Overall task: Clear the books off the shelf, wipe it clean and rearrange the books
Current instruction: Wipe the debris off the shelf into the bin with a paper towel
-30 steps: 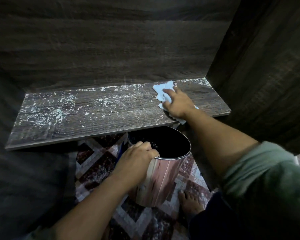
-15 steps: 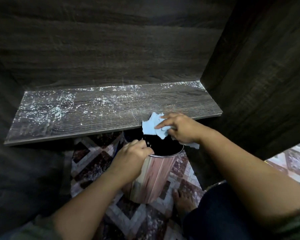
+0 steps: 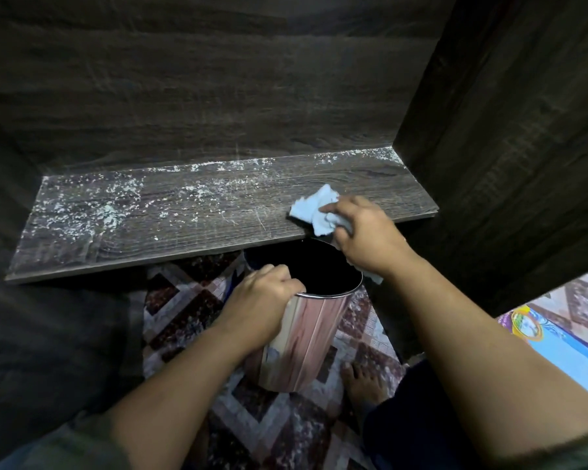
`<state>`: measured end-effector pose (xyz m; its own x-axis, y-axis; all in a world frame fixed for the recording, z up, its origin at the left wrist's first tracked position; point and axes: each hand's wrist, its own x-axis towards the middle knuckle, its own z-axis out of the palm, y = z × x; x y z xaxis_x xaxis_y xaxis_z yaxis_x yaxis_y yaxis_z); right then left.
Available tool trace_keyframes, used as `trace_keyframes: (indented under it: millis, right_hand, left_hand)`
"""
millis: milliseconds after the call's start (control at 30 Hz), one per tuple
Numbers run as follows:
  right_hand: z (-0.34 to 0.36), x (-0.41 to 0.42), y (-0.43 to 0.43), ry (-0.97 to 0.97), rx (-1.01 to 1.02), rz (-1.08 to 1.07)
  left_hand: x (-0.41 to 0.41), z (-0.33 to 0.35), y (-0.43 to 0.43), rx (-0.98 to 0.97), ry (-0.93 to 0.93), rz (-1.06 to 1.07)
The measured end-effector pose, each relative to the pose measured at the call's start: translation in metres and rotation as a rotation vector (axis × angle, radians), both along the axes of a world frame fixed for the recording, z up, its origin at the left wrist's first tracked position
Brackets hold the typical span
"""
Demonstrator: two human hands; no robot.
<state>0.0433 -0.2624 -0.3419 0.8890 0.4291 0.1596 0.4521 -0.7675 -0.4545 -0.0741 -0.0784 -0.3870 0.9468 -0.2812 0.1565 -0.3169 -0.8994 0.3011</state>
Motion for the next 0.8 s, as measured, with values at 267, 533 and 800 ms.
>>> trace_keyframes:
  millis: [267, 533, 800]
  right_hand:
    - [-0.007, 0.072, -0.014, -0.047, -0.046, -0.350]
    - [-0.006, 0.161, -0.036, -0.060, -0.324, -0.465]
    - [-0.035, 0.151, -0.030, -0.064, -0.356, -0.312]
  left_hand:
    - [0.011, 0.001, -0.013, 0.007, 0.029, 0.017]
    - [0.019, -0.004, -0.019, -0.023, 0.098, -0.012]
    - [0.023, -0.011, -0.022, -0.051, 0.068, -0.015]
